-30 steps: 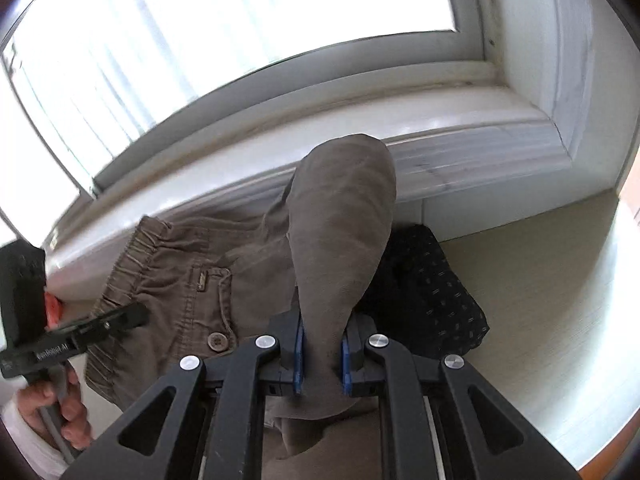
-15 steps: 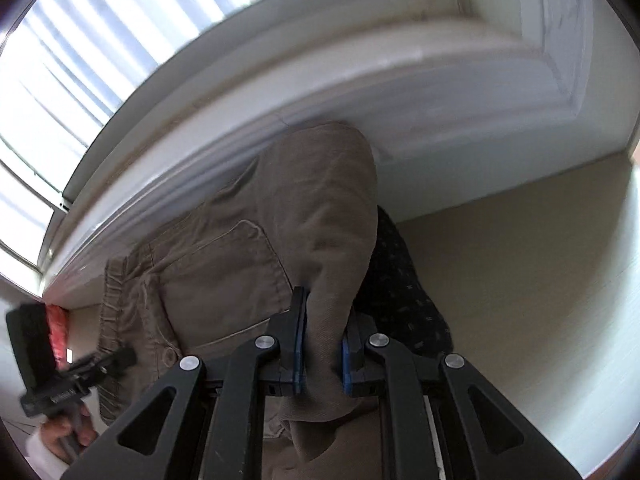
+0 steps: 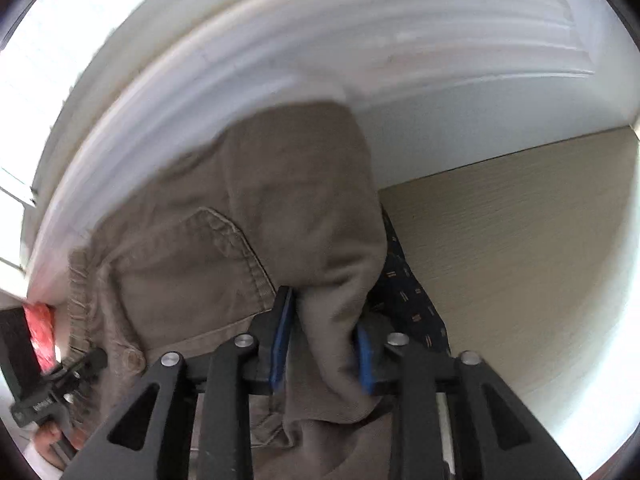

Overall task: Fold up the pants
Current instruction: 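Lift the pants stack with both grippers and carry it toward the sill corner, then lower the pants stack onto the sill and open both grippers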

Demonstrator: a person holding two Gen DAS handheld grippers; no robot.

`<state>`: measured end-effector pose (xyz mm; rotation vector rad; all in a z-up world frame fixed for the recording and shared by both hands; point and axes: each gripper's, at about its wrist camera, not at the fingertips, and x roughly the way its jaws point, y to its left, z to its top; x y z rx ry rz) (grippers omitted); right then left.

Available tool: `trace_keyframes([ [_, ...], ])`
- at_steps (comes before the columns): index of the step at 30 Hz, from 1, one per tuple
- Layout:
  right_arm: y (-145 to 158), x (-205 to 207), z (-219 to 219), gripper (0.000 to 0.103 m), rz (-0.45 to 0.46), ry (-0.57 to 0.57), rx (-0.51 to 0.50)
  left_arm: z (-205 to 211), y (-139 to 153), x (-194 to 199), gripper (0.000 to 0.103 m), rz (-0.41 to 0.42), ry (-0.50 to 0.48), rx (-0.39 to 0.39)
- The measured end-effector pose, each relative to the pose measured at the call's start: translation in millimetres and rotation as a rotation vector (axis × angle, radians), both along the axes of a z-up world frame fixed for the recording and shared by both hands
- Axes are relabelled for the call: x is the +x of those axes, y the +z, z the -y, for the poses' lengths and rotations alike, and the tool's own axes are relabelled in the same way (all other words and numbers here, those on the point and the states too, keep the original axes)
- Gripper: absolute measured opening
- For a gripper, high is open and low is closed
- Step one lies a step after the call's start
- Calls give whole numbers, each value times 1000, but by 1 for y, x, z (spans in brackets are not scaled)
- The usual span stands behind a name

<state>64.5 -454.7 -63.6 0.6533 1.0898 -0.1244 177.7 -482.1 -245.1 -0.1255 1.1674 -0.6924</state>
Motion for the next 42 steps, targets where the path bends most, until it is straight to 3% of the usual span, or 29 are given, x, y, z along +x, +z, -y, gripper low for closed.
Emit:
trace_keyframes([
  [3,20,-12,-1,30,24,-33,-10,-2,22,-7,76,73,10,-7],
  [6,34,-12,-14,35,39,-21,-67,-7,34,-12,77,117,25,36],
  [11,46,-11,-40,35,-15,-22,-185,-17,19,-13,78,68,40,51],
  [13,59,-6,-24,35,-31,-74,-230,-26,15,-14,79,55,50,36],
  [15,77,-12,-25,35,30,-106,-247,-28,15,-12,79,59,53,52],
  [17,85,1,-36,35,98,-52,-228,-19,13,-12,79,61,44,62],
  [20,71,32,-49,35,90,37,-207,-6,9,-12,81,61,33,91],
  [24,36,51,-49,36,-9,31,-155,3,2,-2,90,35,42,90],
  [32,27,71,-59,35,-38,55,-196,9,-8,2,92,24,19,95],
  [33,28,88,-72,35,-37,57,-197,8,-5,1,91,24,17,96],
  [37,58,77,-93,36,22,34,-195,4,20,-16,91,102,-13,129],
  [40,90,51,-113,36,80,3,-204,-9,47,-25,91,179,-4,143],
  [42,110,38,-134,43,112,-4,-212,-31,67,-32,91,221,18,146],
])
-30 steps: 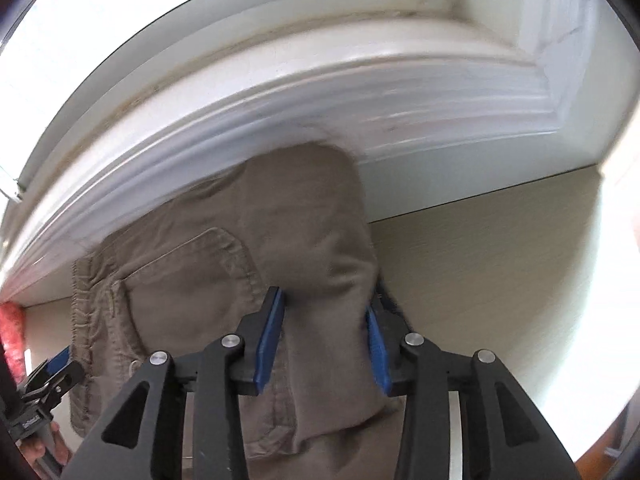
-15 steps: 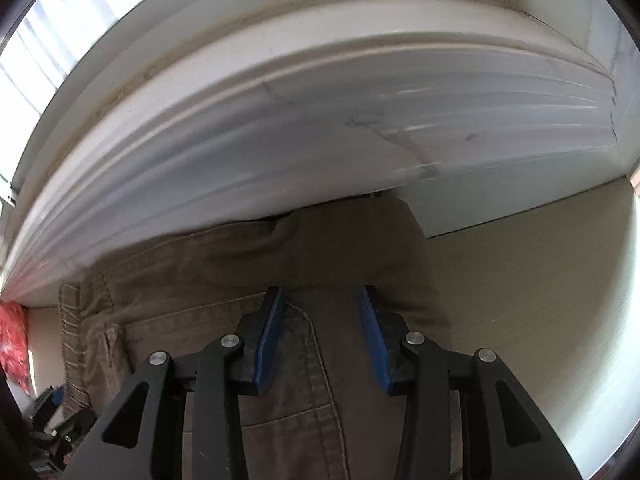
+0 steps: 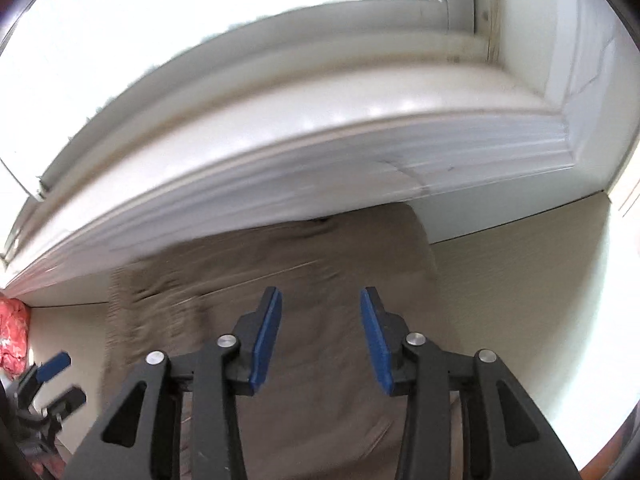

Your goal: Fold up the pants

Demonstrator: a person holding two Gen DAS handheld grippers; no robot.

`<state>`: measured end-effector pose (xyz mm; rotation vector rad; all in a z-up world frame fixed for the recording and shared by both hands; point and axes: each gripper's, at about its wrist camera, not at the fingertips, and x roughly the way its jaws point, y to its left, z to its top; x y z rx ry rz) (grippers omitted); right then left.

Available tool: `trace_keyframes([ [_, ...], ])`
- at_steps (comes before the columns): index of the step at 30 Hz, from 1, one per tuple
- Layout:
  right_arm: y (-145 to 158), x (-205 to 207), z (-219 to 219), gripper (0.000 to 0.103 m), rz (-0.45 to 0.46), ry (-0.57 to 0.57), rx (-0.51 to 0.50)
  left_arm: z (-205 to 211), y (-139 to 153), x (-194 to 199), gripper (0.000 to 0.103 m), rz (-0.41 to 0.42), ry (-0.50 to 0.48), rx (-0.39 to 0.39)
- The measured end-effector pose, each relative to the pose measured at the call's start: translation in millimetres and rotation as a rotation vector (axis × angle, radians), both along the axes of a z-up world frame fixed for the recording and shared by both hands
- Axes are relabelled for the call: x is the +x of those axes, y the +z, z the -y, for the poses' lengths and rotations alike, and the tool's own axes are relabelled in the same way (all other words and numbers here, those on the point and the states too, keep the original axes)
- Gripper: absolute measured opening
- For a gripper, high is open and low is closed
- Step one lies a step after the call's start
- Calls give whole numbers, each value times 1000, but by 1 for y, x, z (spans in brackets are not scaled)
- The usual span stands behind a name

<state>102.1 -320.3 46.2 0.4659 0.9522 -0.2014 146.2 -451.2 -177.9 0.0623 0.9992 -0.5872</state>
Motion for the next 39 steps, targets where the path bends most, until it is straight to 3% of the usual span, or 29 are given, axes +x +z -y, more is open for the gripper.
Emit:
trace_keyframes([
  [2,20,-12,-34,51,36,6,1,-24,14,-3,92,23,27,-8],
  [8,54,-14,-155,51,28,112,15,-114,32,5,92,51,105,-11],
  [15,66,3,-300,51,-20,167,49,-237,24,22,92,1,135,-17],
  [19,85,11,-372,51,-37,168,-12,-301,12,27,92,-30,134,-31],
  [23,88,4,-395,51,-56,138,-25,-345,4,30,92,-69,104,-39],
  [27,91,-14,-397,51,-56,113,-44,-363,7,26,92,-56,69,-42],
  [32,75,-53,-405,51,-36,86,-52,-370,15,12,92,-28,64,-54],
  [39,93,-97,-400,51,14,122,-62,-365,31,-37,92,20,102,-55],
])
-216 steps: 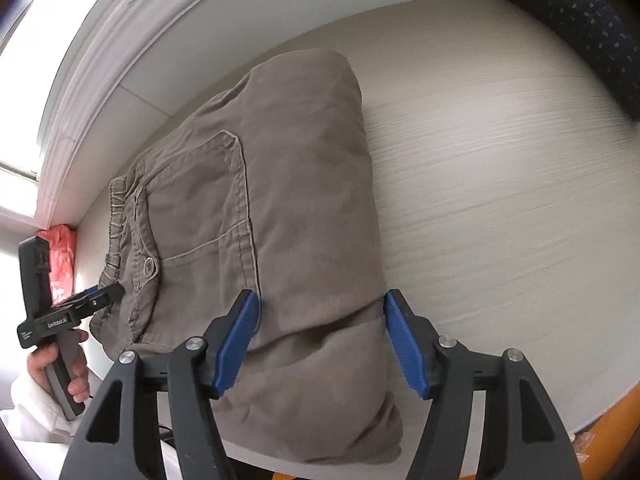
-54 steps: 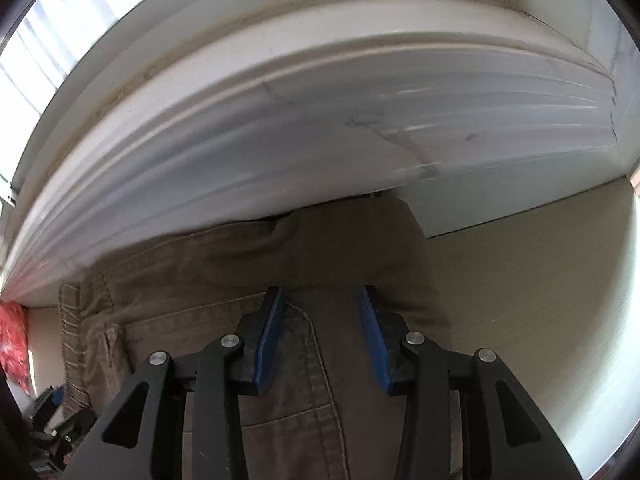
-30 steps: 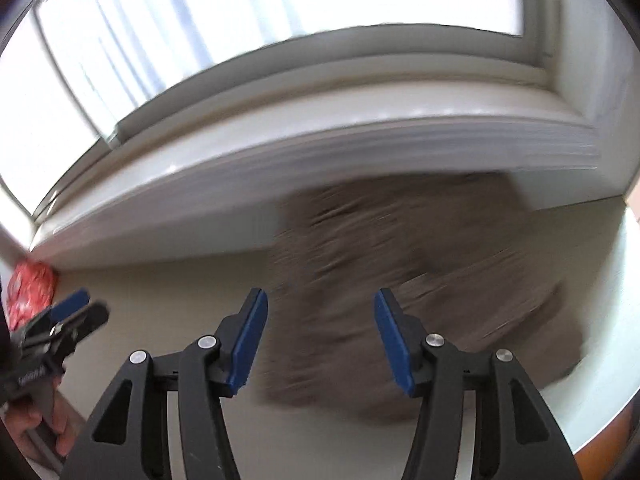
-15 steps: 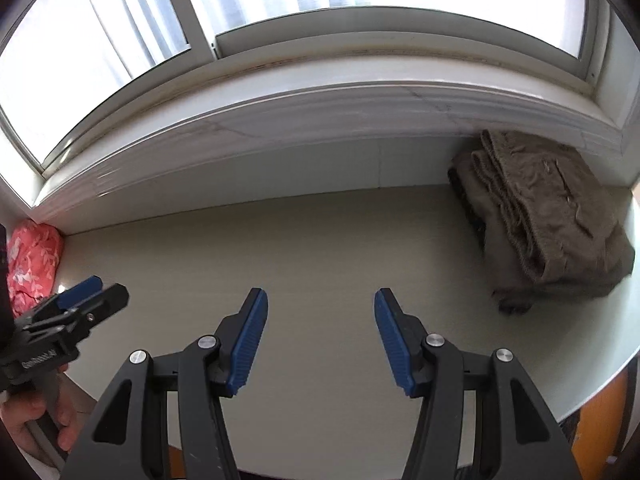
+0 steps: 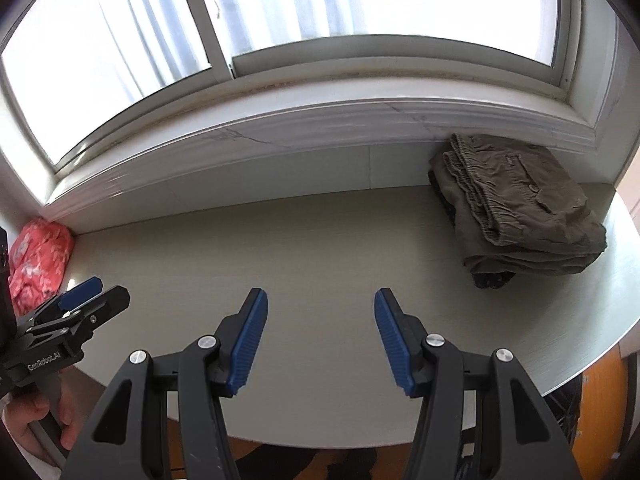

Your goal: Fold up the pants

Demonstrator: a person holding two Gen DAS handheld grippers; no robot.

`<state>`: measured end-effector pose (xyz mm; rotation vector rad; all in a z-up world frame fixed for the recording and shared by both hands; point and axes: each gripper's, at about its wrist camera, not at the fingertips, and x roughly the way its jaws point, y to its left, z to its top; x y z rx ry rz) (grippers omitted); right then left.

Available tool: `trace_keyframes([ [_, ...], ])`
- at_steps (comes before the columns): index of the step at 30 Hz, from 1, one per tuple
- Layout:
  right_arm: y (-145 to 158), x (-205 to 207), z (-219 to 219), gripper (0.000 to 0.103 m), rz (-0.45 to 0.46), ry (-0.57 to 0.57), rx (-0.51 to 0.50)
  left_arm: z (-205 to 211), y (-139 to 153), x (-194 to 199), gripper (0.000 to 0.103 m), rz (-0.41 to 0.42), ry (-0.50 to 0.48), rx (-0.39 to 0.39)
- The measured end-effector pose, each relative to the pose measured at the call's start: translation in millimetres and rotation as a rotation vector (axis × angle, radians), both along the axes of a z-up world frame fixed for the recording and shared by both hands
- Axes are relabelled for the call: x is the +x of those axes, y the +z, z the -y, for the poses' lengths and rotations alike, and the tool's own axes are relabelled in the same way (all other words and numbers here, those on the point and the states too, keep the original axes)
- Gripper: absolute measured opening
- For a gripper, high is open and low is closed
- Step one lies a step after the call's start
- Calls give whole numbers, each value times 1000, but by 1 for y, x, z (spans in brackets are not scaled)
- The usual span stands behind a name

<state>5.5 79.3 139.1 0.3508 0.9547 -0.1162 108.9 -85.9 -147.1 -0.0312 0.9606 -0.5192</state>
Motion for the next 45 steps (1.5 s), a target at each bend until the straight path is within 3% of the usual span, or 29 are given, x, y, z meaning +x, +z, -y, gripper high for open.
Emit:
trace_keyframes([
  [12,0,-67,27,51,46,64,20,20,29,-96,92,56,77,41],
  [35,16,-49,2,52,99,-13,7,5,46,-92,92,127,-6,48],
  [45,15,-55,-1,52,91,-18,0,1,46,-96,92,128,7,28],
])
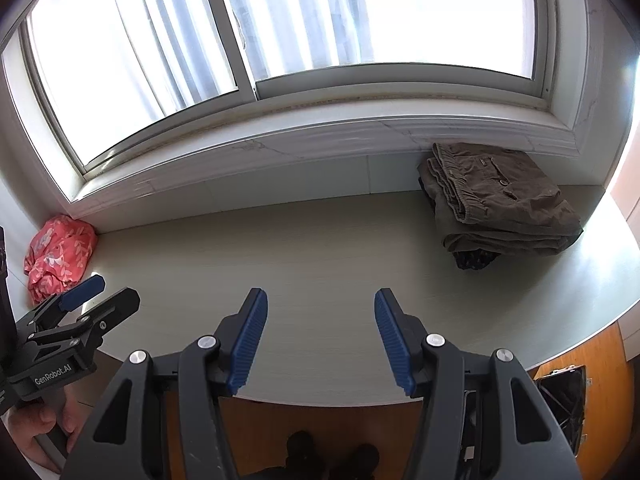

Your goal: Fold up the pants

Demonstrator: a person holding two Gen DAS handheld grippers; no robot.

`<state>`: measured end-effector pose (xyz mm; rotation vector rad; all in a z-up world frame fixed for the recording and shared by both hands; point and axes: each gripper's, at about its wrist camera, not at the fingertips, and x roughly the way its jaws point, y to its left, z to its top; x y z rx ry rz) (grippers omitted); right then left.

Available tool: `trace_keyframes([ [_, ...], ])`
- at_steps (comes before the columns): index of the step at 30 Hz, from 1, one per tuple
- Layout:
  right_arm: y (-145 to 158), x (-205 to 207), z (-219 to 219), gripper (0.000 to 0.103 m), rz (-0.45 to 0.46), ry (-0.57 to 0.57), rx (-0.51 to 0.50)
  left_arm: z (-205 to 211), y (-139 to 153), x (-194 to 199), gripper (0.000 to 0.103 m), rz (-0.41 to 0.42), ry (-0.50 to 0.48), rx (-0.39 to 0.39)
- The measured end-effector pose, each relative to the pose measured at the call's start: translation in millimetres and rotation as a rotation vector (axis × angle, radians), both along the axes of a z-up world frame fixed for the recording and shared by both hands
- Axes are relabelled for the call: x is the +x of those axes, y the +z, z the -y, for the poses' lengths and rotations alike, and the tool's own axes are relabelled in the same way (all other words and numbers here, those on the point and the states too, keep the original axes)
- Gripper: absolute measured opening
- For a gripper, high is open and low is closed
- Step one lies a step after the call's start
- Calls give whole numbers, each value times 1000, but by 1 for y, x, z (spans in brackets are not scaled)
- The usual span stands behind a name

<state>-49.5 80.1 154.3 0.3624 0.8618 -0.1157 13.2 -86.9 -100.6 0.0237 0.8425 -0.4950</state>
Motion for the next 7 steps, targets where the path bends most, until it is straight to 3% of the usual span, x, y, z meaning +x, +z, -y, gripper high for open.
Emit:
trace_keyframes([
  [7,-3,-5,-3,52,-11,-4,2,-2,-1,-7,92,0,-5,-25],
])
